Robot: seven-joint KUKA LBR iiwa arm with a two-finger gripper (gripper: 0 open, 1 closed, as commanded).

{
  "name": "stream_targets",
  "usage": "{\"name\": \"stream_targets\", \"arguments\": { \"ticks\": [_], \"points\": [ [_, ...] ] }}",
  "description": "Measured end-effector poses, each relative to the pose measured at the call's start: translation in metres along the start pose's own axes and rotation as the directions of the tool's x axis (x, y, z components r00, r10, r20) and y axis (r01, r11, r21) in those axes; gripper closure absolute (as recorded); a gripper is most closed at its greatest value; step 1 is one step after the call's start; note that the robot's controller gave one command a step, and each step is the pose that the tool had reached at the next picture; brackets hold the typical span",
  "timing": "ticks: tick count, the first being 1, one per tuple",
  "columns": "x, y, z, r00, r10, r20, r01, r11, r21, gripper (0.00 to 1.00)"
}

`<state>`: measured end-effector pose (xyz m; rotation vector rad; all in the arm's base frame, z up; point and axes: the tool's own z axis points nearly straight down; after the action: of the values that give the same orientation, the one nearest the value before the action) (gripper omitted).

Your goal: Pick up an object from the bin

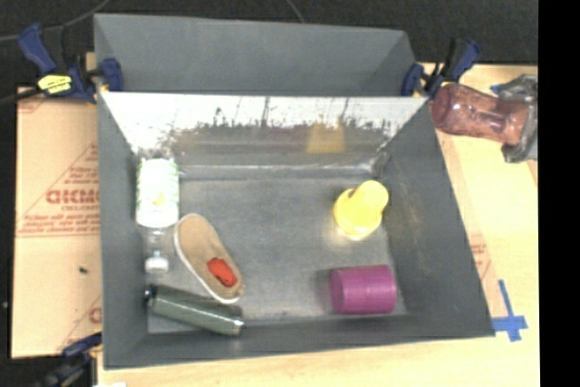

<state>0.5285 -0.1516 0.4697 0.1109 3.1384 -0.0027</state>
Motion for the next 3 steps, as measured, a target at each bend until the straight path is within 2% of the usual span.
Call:
{"name": "stream_targets", "arguments": {
  "ticks": [1,2,3],
  "points": [
    [-0.089,0.008,-0.004,0.999,-0.020,0.031,0.020,1.000,0.008,0.00],
    [-0.101,0.009,-0.003,0.999,-0.019,0.032,0.019,1.000,0.008,0.00],
    [-0.087,0.002,0.025,0.970,-0.242,0.028,0.241,0.970,0.015,0.00]
  ]
}}
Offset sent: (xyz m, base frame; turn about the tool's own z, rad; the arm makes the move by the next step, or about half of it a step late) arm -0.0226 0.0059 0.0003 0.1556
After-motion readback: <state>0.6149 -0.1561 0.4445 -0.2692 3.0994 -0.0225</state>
